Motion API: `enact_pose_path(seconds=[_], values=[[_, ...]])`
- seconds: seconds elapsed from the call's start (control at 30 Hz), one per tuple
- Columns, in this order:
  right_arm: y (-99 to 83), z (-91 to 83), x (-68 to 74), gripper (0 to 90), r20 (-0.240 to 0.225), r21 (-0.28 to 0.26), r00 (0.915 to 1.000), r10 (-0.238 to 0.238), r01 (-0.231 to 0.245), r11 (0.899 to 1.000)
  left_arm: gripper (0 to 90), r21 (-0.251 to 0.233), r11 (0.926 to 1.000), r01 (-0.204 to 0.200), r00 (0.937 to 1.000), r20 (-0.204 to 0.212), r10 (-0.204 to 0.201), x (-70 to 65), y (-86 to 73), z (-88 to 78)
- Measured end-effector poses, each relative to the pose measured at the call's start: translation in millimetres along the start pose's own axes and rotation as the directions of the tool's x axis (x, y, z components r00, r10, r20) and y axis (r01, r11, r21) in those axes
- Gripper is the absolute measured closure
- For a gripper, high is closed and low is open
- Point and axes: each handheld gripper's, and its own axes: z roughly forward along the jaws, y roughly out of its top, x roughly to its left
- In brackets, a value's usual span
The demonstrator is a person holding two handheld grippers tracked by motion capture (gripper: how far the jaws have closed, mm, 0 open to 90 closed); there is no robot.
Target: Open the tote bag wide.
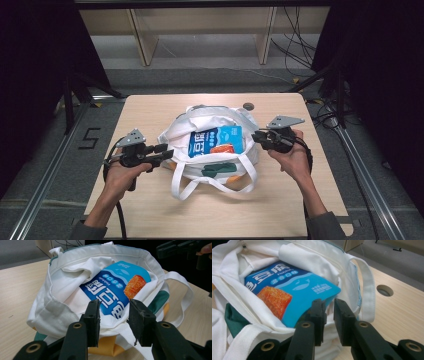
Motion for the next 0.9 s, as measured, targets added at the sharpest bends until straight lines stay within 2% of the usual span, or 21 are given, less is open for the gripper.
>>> enact_pose_path(seconds=[0.07, 0.27, 0.3, 0.4, 0.43, 0.6, 0.7, 0.73, 0.77, 0.9], values=[[-1.2, -1.7, -2.3, 76.2, -0.001, -0.003, 0.9999, -0.017, 0.017, 1.0, 58.6, 0.0, 1.0, 0.008, 1.0, -0.001, -0.008, -1.0, -1.0, -0.5], [-7.1, -8.4, -2.5, 74.1, 0.0, -0.003, 1.0, 0.002, -0.002, 1.0, 55.0, 0.003, 1.0, 0.006, 1.0, -0.001, -0.006, -2.7, -5.3, -4.9], [-7.7, -9.8, -1.2, 73.7, -0.003, 0.004, 0.9998, 0.017, -0.017, 1.0, 54.9, 0.001, 1.0, 0.007, 1.0, -0.001, -0.007, -3.3, -6.1, -5.7], [-10.8, -11.8, -4.2, 72.1, 0.004, -0.015, 0.9999, -0.013, 0.013, 1.0, 53.6, 0.0, 1.0, -0.001, 1.0, 0.0, 0.001, -4.6, -8.8, -8.0], [-12.0, -13.6, -2.0, 71.0, 0.006, -0.01, 0.9998, 0.02, -0.02, 1.0, 52.9, 0.006, 1.0, -0.006, 1.0, 0.003, 0.006, -4.9, -9.8, -8.7], [-17.1, -17.8, -2.0, 68.3, 0.014, -0.017, 0.9998, 0.016, -0.016, 1.0, 50.4, 0.011, 0.9999, -0.008, 0.9999, 0.007, 0.008, -7.1, -14.5, -10.3], [-19.6, -20.2, -3.7, 67.2, 0.012, -0.002, 0.9998, 0.015, -0.015, 1.0, 49.1, 0.014, 0.9999, -0.009, 0.9999, 0.007, 0.009, -8.2, -15.6, -10.9], [-20.4, -20.3, -4.4, 66.5, 0.012, -0.006, 0.9999, 0.007, -0.007, 1.0, 48.2, 0.017, 0.9998, 0.002, 1.0, 0.002, -0.002, -9.1, -16.2, -11.0], [-21.7, -21.2, -1.9, 65.9, 0.016, -0.005, 0.9991, 0.038, -0.038, 0.999, 47.2, 0.017, 0.9998, 0.002, 1.0, 0.002, -0.002, -9.1, -16.2, -11.0], [-23.7, -22.8, -2.1, 62.8, 0.017, -0.001, 0.9995, 0.029, -0.029, 1.0, 45.1, 0.024, 0.9996, -0.016, 0.9999, 0.003, 0.015, -8.7, -18.1, -12.1]])
